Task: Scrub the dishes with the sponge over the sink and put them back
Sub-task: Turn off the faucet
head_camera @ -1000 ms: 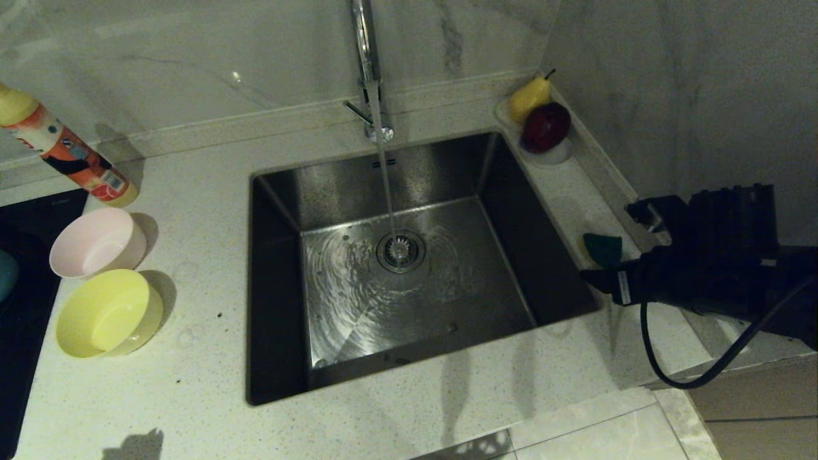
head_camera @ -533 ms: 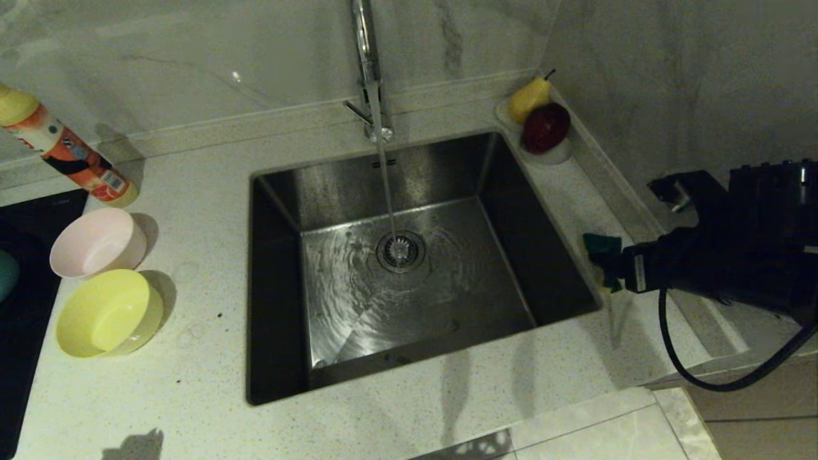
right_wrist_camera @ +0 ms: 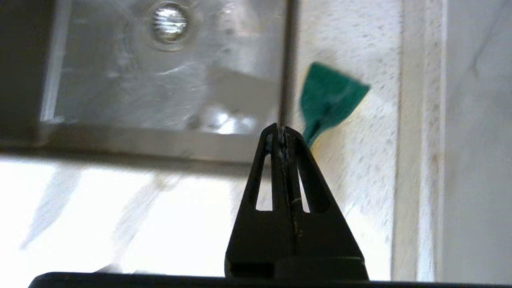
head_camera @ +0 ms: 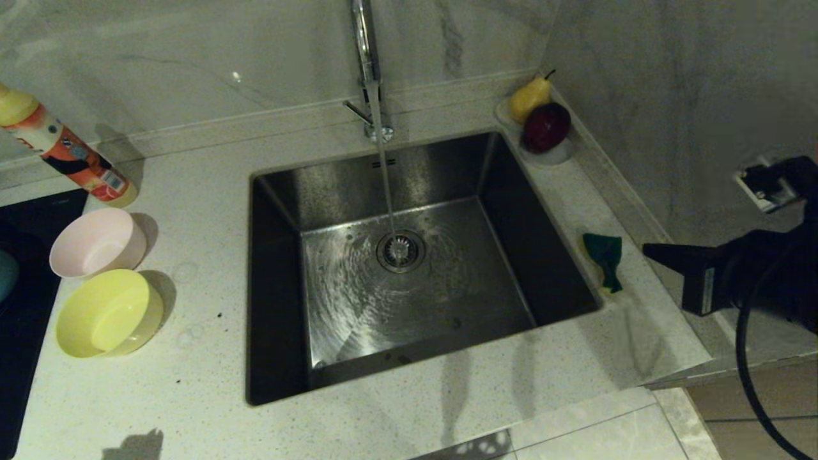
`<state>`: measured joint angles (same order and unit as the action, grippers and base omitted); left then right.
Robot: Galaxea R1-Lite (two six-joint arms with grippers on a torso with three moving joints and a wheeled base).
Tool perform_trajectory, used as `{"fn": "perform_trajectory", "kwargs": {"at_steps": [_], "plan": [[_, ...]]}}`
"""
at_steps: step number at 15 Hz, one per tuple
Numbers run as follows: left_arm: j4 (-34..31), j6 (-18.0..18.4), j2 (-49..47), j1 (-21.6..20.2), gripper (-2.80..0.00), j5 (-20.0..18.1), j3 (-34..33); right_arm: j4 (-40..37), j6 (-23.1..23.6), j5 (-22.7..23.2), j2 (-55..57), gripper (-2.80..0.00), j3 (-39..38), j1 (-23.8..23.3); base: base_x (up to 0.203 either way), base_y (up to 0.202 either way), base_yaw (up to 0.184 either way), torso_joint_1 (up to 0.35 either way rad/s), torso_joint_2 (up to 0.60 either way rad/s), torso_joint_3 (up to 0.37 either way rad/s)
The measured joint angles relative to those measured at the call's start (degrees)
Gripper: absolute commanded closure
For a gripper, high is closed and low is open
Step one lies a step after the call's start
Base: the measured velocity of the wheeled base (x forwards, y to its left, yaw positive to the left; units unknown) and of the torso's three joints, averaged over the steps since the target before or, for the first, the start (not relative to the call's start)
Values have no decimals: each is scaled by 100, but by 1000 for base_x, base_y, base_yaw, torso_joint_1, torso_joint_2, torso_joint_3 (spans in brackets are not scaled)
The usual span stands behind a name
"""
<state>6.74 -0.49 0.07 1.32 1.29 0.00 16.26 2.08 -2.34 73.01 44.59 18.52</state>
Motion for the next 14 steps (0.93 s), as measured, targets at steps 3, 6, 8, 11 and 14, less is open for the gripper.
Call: {"fn": "perform_trajectory", "kwargs": {"at_steps": [3, 6, 8, 11, 14], "plan": [[-5, -2, 0, 0, 0, 0, 0, -202, 21, 382, -880, 0, -590, -75, 0, 0, 0, 0, 0, 0], [-2, -2, 0, 0, 0, -2, 0, -578, 41, 1021, -1938, 0, -1205, -578, 0, 0, 0, 0, 0, 0], [-2, -2, 0, 0, 0, -2, 0, -824, 45, 1463, -2499, 0, -1558, -927, 0, 0, 0, 0, 0, 0], [-2, -2, 0, 0, 0, 0, 0, -1142, 48, 1971, -3416, 0, -2011, -1317, 0, 0, 0, 0, 0, 0], [-5, -2, 0, 0, 0, -1, 0, -1533, 52, 2195, -4579, 0, -2609, -1757, 0, 0, 0, 0, 0, 0]]}}
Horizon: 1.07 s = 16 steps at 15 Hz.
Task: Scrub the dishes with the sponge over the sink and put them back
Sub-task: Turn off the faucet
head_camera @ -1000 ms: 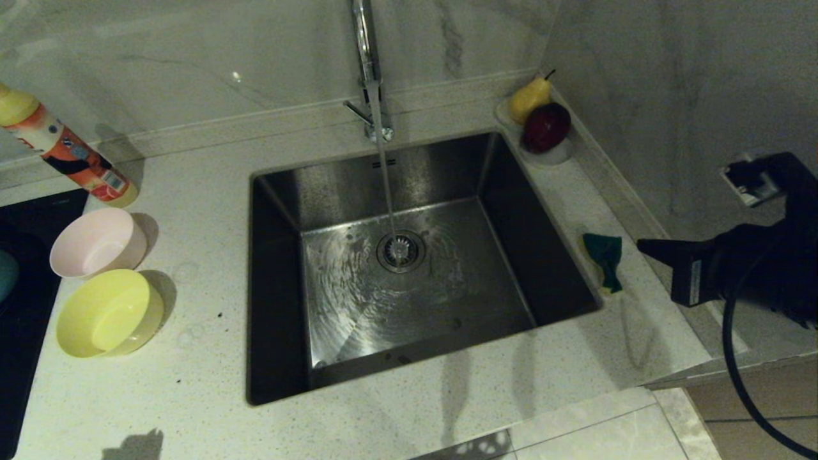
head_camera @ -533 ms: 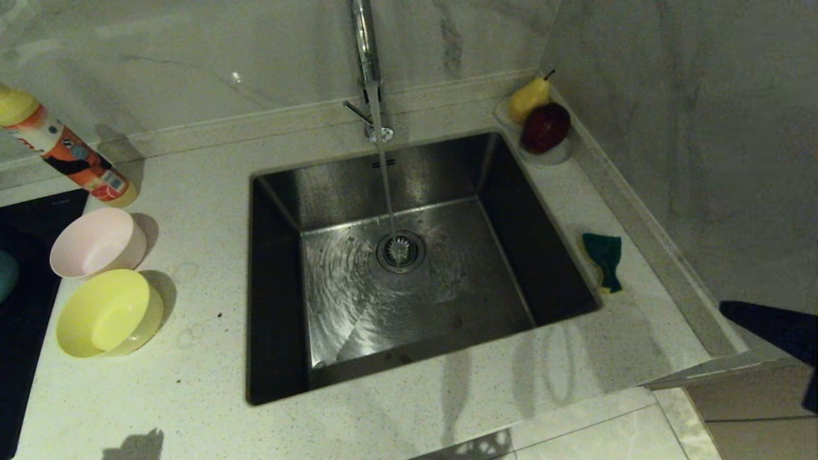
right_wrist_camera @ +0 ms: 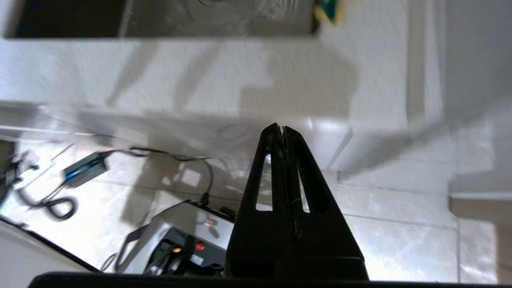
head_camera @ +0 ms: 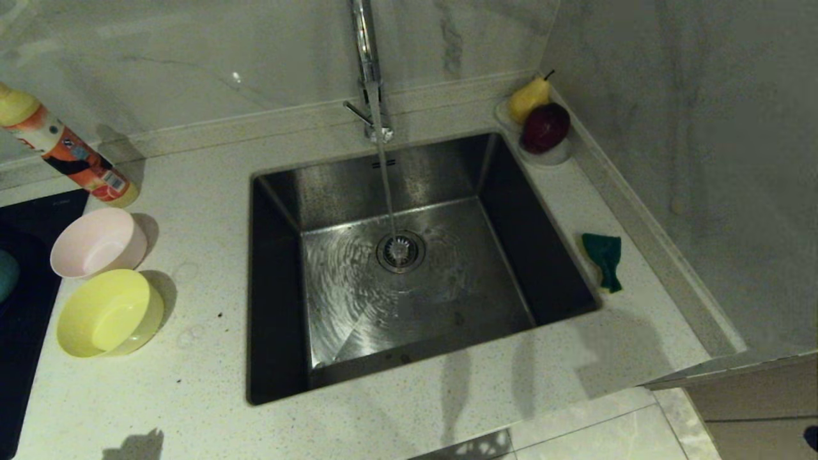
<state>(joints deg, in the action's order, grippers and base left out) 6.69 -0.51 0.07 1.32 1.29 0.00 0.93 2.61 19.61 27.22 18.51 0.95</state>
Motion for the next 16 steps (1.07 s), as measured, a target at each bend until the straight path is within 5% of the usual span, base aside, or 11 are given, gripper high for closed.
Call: {"fn": "perform_trajectory", "kwargs": {"at_steps": [5, 12, 16], "plan": [[0, 1, 0, 0, 0, 1, 0, -9, 59, -218, -1046, 0, -942, -347, 0, 0, 0, 0, 0, 0], [5, 2, 0, 0, 0, 1, 0, -220, 241, -1829, -2450, 0, -1704, -97, 0, 0, 0, 0, 0, 0], [2, -1, 0, 0, 0, 1, 0, -90, 174, -1929, -2692, 0, -1840, -81, 0, 0, 0, 0, 0, 0]]}}
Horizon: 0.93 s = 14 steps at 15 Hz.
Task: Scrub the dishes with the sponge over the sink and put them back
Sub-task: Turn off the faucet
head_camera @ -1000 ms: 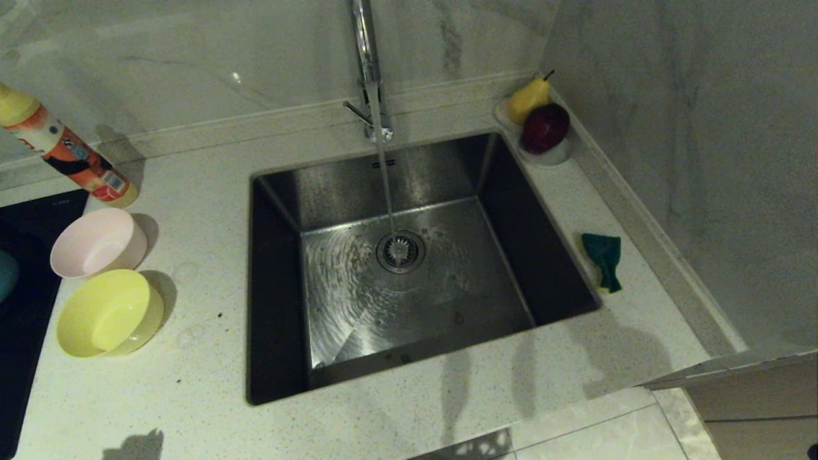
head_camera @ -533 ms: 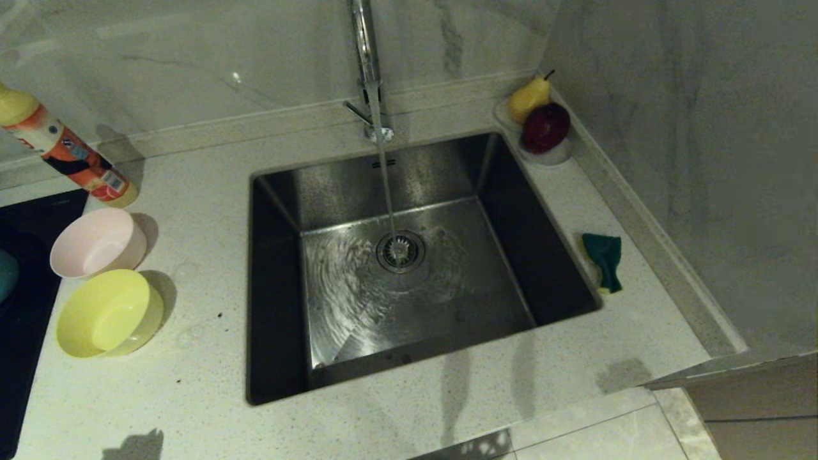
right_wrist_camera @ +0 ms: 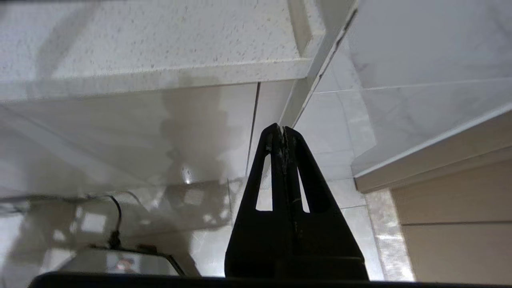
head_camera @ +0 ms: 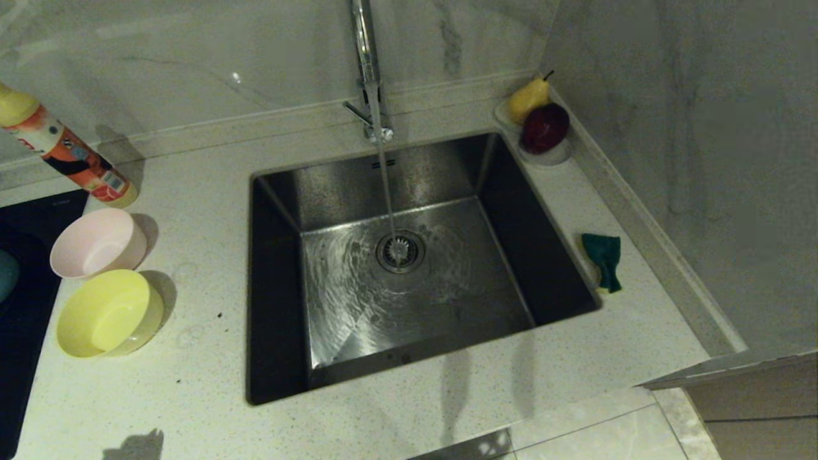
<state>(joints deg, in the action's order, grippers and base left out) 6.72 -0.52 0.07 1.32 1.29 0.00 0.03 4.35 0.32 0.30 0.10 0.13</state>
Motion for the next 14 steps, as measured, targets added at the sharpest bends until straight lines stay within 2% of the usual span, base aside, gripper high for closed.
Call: {"fn": "perform_trajectory", "kwargs": {"at_steps": [4, 14], "plan": [[-1, -2, 0, 0, 0, -1, 0, 21, -449, -35, -43, 0, -5, 0, 0, 0, 0, 0, 0, 0], [-2, 1, 0, 0, 0, 2, 0, 17, -468, -29, -48, 0, 0, 2, 0, 0, 0, 0, 0, 0]]}}
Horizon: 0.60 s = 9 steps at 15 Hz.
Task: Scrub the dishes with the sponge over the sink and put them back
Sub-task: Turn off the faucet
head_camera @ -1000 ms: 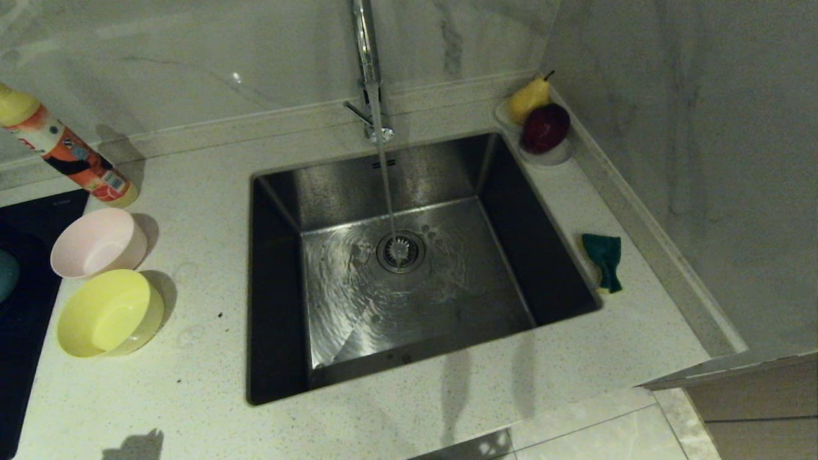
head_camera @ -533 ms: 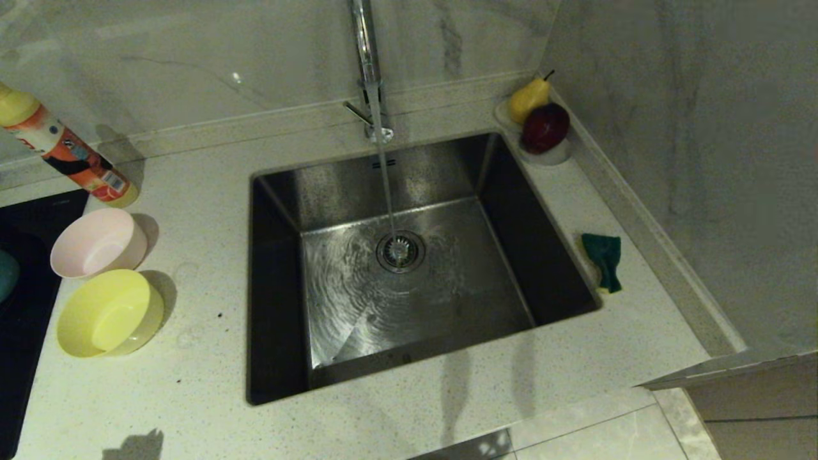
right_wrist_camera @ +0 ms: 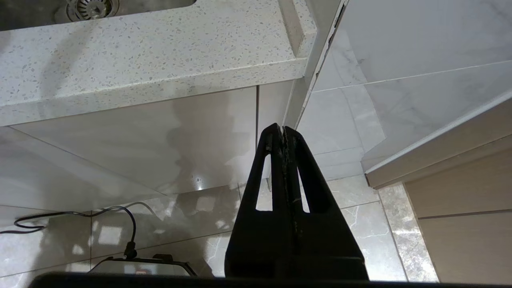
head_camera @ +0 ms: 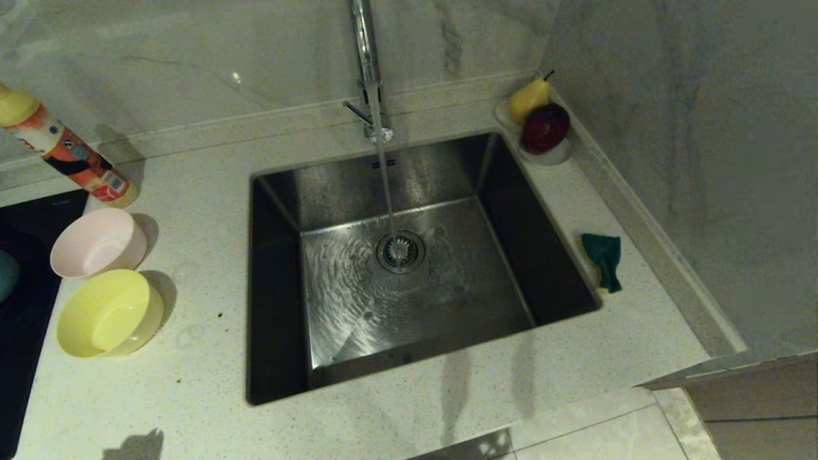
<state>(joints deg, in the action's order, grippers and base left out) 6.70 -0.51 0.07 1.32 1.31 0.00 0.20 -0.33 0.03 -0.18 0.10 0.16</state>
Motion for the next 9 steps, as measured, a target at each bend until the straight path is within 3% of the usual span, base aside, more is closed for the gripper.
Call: {"fn": "perform_trajectory", "kwargs": {"at_steps": [9], "plan": [[-7, 161, 0, 0, 0, -16, 0, -5, 2, 2, 2, 0, 0, 0, 0, 0, 0, 0, 0, 0]]}}
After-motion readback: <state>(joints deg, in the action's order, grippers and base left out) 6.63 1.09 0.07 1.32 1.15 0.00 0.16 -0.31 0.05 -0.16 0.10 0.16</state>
